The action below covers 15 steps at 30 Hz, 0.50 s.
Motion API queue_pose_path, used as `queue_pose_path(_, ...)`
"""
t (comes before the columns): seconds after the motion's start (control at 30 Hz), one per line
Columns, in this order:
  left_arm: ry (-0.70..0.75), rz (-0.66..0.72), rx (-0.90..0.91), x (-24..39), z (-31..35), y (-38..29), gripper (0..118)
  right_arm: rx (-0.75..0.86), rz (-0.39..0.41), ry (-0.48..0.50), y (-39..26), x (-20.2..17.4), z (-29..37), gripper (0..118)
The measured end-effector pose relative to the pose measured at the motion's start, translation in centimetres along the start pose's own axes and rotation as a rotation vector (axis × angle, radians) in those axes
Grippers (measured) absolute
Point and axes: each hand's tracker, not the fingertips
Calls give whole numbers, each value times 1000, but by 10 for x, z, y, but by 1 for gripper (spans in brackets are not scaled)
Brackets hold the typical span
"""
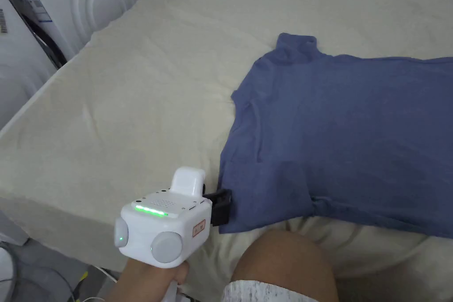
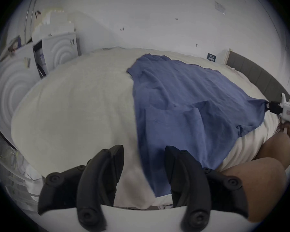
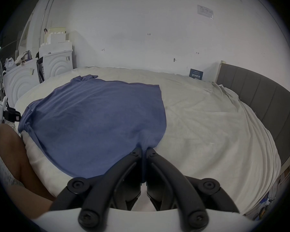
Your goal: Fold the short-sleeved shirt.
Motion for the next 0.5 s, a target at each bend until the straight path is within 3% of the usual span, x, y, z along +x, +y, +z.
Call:
queue_pose_path(0.3,-16,27,-46,3,-14,3,55,-16,-28,-5,3,-3,1,5)
queue_pose_path(0.5,-34,-18,-57,11,-6,1,10,-17,-62,-5,1,3,-3,5)
